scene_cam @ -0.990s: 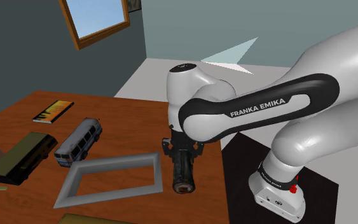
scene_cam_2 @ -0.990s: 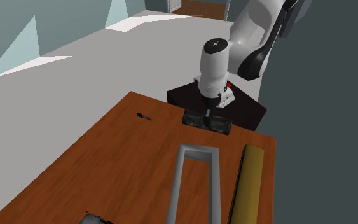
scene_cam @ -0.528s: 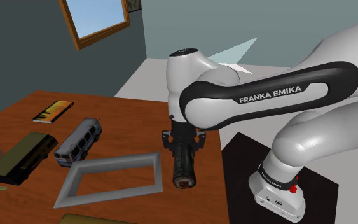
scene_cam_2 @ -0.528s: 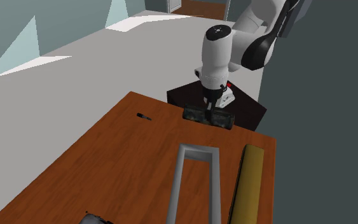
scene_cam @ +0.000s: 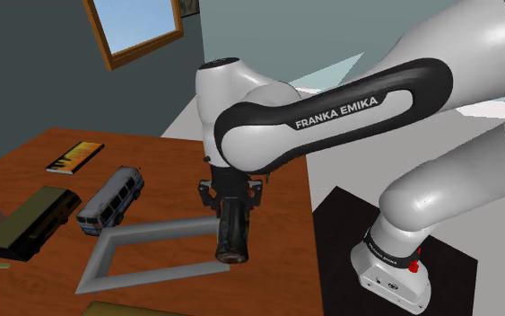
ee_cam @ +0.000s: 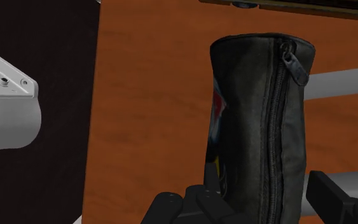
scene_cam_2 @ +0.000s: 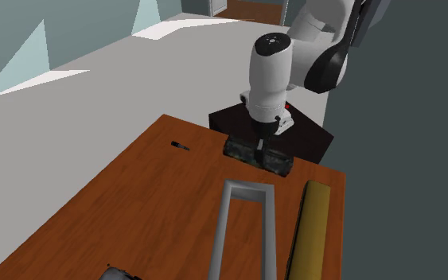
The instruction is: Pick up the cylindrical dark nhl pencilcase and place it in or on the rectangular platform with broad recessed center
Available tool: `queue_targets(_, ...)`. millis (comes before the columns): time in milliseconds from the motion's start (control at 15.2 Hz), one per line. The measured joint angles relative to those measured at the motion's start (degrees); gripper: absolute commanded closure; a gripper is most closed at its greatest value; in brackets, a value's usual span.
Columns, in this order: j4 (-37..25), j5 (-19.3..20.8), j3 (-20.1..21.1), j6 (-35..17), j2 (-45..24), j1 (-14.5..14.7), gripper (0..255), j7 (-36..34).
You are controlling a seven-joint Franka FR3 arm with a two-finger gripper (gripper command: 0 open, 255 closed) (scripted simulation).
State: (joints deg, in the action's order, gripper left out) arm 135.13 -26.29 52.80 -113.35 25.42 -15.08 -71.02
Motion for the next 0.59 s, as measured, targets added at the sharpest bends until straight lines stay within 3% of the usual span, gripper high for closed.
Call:
queue_targets(198, -7.2, 5.9, 7.0, -1.6, -8.9, -5.4, 255, -5.8)
queue_targets(396, -14.4, 16.1, 14.6, -2.1, -20.4, -10.3, 255, -14.4)
queue_targets(528, -20.5, 27.8, 17.3, -1.2, -32.5, -9.5, 255, -23.2)
queue_targets(594, -23.4, 33.0, 16.0, -0.5, -37.5, -6.8, 255, -26.8)
